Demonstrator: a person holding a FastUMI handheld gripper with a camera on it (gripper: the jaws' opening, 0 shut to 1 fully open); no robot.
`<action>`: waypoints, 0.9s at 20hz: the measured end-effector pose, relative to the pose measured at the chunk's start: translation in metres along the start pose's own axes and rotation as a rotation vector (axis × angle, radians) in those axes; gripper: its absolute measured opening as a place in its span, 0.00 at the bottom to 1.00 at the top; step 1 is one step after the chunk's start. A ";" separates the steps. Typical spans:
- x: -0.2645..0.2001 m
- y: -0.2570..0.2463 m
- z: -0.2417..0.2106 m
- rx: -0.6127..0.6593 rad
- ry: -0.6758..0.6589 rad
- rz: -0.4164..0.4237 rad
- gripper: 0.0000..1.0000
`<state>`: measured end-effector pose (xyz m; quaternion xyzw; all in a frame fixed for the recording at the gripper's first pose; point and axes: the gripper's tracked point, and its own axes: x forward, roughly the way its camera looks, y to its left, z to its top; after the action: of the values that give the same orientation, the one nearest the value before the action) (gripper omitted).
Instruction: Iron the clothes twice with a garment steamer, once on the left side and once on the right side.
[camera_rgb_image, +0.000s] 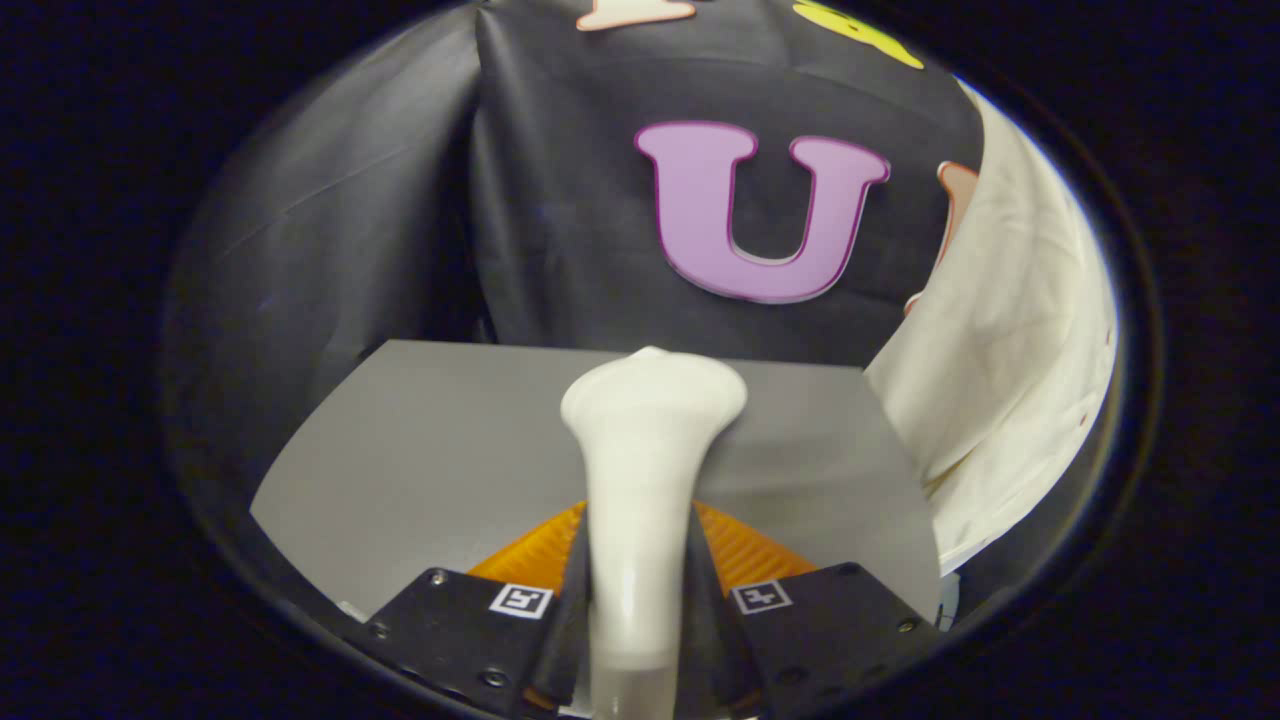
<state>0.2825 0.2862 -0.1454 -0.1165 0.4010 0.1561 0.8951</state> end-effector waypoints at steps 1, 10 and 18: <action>0.005 -0.001 0.000 0.022 -0.004 0.015 0.62; -0.037 -0.025 0.039 0.226 -0.194 0.095 0.37; -0.120 -0.073 0.088 0.251 -0.427 0.111 0.37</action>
<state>0.2945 0.2254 0.0086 0.0533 0.2250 0.1751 0.9570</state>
